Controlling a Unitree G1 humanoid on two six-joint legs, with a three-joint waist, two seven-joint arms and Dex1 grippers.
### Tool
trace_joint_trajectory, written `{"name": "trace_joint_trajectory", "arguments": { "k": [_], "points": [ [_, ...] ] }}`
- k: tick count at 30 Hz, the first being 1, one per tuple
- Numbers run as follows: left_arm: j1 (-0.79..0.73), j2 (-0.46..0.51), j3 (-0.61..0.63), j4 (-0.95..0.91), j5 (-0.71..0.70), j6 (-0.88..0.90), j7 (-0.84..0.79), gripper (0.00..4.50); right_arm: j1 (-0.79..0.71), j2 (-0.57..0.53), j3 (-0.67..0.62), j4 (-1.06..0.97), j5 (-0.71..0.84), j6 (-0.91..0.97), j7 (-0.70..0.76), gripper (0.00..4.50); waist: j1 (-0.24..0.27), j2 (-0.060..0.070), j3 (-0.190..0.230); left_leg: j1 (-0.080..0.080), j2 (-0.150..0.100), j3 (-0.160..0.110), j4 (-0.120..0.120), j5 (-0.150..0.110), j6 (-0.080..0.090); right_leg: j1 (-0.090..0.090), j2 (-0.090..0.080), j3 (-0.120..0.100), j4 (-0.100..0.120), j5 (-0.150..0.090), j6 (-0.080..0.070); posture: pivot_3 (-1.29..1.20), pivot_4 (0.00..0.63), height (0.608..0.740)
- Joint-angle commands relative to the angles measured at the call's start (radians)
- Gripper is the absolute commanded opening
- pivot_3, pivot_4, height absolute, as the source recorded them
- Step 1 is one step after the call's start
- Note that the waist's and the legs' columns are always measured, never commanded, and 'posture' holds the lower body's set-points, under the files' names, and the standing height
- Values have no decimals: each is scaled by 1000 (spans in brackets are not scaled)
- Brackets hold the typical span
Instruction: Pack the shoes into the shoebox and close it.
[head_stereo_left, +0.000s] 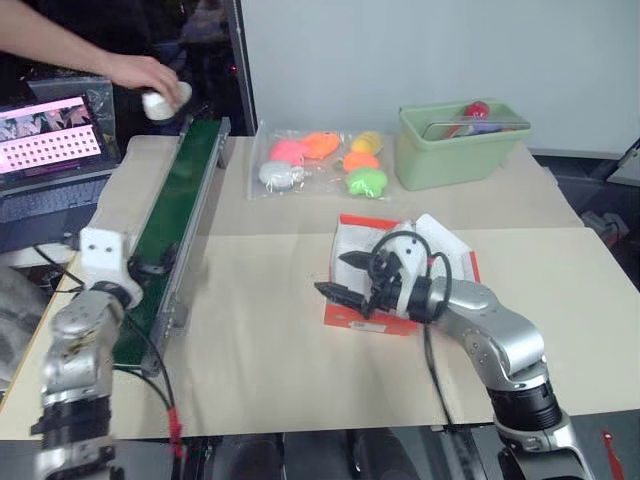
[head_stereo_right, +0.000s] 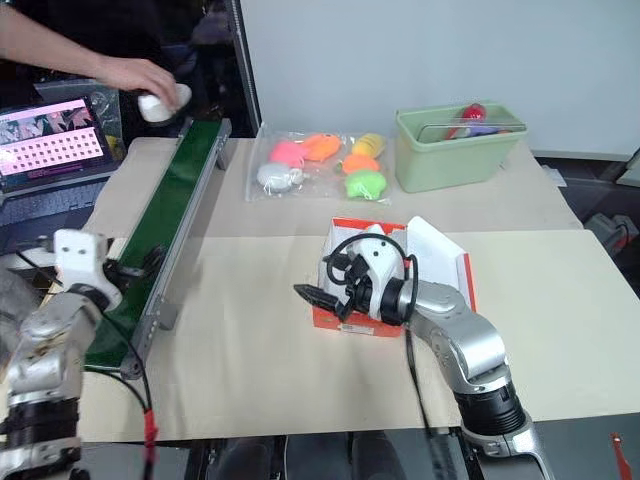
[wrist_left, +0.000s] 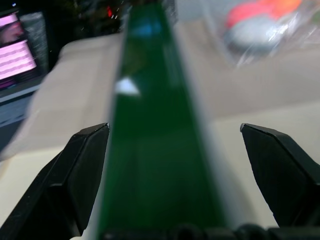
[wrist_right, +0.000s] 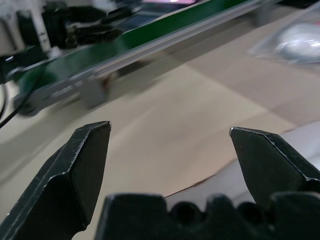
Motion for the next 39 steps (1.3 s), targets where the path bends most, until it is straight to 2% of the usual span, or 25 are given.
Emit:
{"name": "trace_joint_trajectory", "arguments": {
  "k": [1, 9, 39],
  "points": [
    [86, 51, 83, -50, -42, -2, -60, 4500, -17, -18, 37, -9, 1, -29, 48, 4457, 3, 0, 0, 0, 1, 0, 0, 0, 0, 0, 1, 0, 0, 0, -1, 0, 150, 729],
    [173, 31, 79, -129, -74, 53, -74, 4500, -56, -15, 84, 56, -53, -59, 56, 4457, 15, -3, 0, -1, 0, 0, 0, 0, 0, 0, -1, -1, 0, -1, -1, 0, 150, 729],
    [99, 14, 17, -137, -74, 92, -50, 4500, -22, -5, 93, 43, -89, -51, 20, 4457, 7, -3, 0, -1, 0, 0, 0, 0, 0, -1, 0, -1, 0, -1, -1, 0, 150, 729]
  ]
}}
